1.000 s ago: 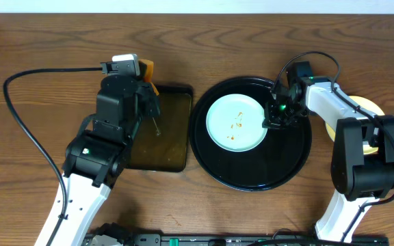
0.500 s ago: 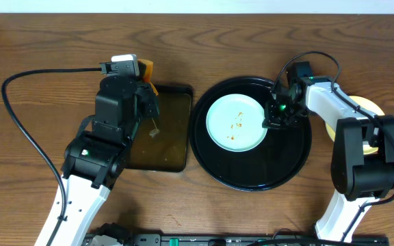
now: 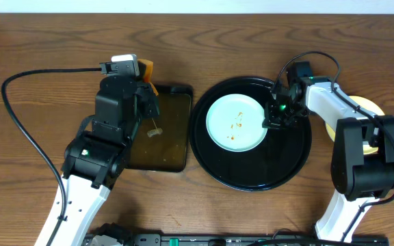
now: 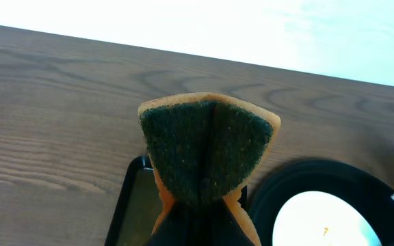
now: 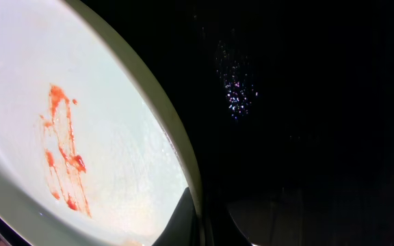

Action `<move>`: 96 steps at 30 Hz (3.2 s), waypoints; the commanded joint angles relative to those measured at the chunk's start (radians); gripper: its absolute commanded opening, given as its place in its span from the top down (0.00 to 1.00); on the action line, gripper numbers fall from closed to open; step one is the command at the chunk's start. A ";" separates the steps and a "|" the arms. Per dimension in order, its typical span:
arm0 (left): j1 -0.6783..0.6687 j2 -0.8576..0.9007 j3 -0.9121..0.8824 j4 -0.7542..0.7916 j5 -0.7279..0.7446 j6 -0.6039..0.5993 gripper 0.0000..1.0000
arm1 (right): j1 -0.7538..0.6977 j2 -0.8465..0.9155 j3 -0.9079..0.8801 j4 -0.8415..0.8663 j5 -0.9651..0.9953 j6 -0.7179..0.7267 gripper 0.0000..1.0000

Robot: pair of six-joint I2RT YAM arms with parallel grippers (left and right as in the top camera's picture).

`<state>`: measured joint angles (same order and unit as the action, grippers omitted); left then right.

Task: Clean dirty plates on tray and stack at the side
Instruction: 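Dip and rub the sponge in the water tray with left gripper, then scrub the pale green plate with the sponge in left gripper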

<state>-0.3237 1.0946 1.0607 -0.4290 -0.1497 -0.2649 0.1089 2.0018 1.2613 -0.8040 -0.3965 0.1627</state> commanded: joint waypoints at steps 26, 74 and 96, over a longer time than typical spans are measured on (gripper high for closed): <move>-0.003 0.550 0.018 -0.167 0.142 -0.074 0.92 | 0.040 0.011 -0.013 -0.005 0.079 -0.037 0.99; -0.337 0.714 0.199 0.157 0.404 -0.142 0.93 | 0.050 0.011 -0.013 -0.008 0.078 -0.037 0.99; -0.400 0.956 0.199 0.330 0.378 -0.141 0.93 | 0.050 0.011 -0.013 -0.019 0.078 -0.037 0.99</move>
<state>-0.7258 2.0174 1.2499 -0.1089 0.2489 -0.3973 0.1314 1.9942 1.2625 -0.8043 -0.3584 0.1478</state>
